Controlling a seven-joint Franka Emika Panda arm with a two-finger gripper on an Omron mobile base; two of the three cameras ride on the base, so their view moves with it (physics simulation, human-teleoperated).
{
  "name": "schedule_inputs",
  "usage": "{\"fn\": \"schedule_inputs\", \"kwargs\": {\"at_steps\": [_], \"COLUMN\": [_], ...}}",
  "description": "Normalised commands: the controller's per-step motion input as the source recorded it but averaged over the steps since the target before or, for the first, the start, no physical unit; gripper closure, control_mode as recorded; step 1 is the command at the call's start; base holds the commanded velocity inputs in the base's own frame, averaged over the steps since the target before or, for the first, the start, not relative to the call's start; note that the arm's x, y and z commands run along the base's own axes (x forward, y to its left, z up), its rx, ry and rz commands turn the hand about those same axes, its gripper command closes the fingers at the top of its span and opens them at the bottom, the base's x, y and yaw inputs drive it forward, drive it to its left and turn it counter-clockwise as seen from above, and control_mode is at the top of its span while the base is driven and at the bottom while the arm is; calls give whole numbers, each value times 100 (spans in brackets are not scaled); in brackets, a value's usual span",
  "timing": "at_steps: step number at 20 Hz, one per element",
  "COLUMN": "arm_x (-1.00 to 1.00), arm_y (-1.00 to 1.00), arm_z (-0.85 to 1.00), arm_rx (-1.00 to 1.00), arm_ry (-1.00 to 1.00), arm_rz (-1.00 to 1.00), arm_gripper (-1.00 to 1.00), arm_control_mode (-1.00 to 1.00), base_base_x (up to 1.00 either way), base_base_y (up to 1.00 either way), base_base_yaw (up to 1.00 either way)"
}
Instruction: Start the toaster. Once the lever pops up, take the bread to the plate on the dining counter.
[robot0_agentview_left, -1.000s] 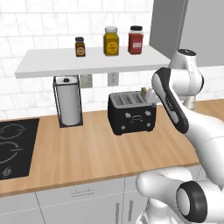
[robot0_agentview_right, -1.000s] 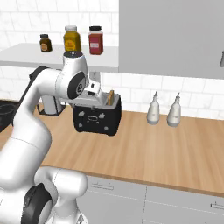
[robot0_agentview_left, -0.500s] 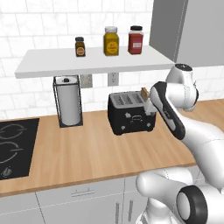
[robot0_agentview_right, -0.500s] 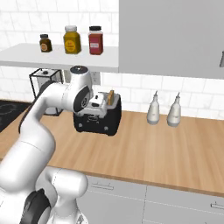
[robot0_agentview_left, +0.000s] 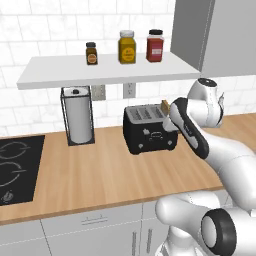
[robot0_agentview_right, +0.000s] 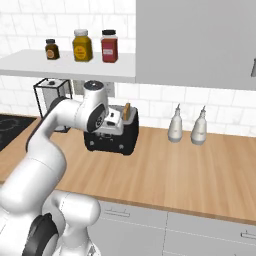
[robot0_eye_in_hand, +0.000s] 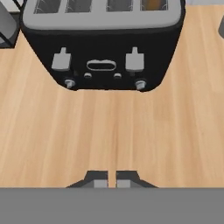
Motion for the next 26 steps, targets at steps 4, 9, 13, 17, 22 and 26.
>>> {"fn": "schedule_inputs", "kwargs": {"at_steps": [4, 9, 13, 17, 22, 26], "arm_x": [11, 33, 23, 24, 20, 23], "arm_y": [-7, -15, -4, 0, 0, 0], "arm_z": [-6, -2, -13, -14, -12, -15], "arm_rx": [2, 2, 0, 0, 2, 3], "arm_ry": [0, 0, 0, 0, 0, 0], "arm_rz": [0, 0, 0, 0, 0, 0], "arm_gripper": [100, 100, 100, 100, 100, 100], "arm_control_mode": [-100, -100, -100, -100, -100, -100], "base_base_x": [0, 0, 0, 0, 0, 0], "base_base_y": [0, 0, 0, 0, 0, 0], "base_base_yaw": [0, 0, 0, 0, 0, 0]}}
